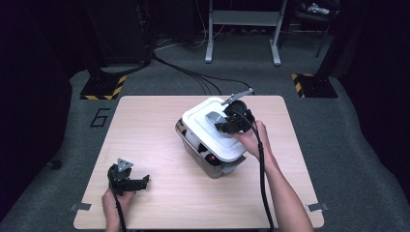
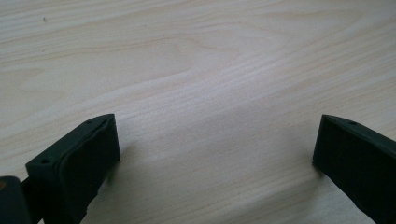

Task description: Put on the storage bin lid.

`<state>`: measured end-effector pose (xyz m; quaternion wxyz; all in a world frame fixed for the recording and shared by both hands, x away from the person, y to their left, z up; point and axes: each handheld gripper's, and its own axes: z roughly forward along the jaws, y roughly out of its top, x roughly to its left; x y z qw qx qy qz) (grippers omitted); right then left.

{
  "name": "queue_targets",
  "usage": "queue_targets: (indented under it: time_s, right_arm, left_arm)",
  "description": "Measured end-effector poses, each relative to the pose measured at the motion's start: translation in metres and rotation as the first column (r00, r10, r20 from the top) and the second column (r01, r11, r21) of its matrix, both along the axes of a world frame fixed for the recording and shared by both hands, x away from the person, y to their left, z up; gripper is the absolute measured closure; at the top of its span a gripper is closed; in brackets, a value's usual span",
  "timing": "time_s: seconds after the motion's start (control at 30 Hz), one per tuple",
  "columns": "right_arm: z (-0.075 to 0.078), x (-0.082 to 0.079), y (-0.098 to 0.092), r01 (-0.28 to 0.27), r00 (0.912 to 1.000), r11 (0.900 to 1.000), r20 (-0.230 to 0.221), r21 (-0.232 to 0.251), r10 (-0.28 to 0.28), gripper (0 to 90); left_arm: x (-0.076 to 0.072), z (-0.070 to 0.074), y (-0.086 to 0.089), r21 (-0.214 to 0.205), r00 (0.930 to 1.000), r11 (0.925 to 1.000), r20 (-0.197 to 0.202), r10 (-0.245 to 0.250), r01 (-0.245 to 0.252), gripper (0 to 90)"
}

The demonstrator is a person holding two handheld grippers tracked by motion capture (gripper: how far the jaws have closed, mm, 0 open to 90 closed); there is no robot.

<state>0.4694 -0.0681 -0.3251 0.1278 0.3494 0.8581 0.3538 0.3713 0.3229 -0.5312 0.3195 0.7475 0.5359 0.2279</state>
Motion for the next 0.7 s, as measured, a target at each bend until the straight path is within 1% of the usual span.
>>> queue_targets:
  time_s: [0.13,0.3,0.37,0.4,0.57,0.7]
  right_arm:
    - [-0.005,0.003,0.009,-0.014,0.9997,0.9999,-0.021,-0.008,0.014,66.7]
    - [-0.013,0.01,0.021,-0.014,0.9988,0.9998,-0.048,-0.014,0.013,66.7]
    - [-0.016,0.012,0.025,-0.024,0.9983,0.9994,-0.053,-0.025,0.022,66.6]
    - [-0.017,0.013,0.027,-0.017,0.9979,0.9995,-0.063,-0.025,0.015,66.6]
    - [-0.022,0.018,0.035,-0.02,0.9971,0.9987,-0.075,-0.047,0.017,66.6]
    - [-0.025,0.021,0.039,-0.015,0.9964,0.9989,-0.084,-0.043,0.011,66.6]
  left_arm:
    - [0.0,0.0,0.0,0.001,1.0,1.0,0.0,0.0,0.0,0.3]
    - [0.0,0.0,0.0,-0.001,1.0,1.0,0.001,0.001,-0.001,0.3]
    - [0.0,0.0,0.0,-0.002,1.0,1.0,0.001,0.002,-0.002,0.3]
    - [0.0,0.0,0.0,-0.001,1.0,1.0,0.001,0.002,-0.002,0.3]
    - [0.0,0.0,0.0,-0.001,1.0,1.0,0.001,0.001,-0.001,0.3]
    - [0.0,0.0,0.0,-0.001,1.0,1.0,0.001,0.001,-0.001,0.3]
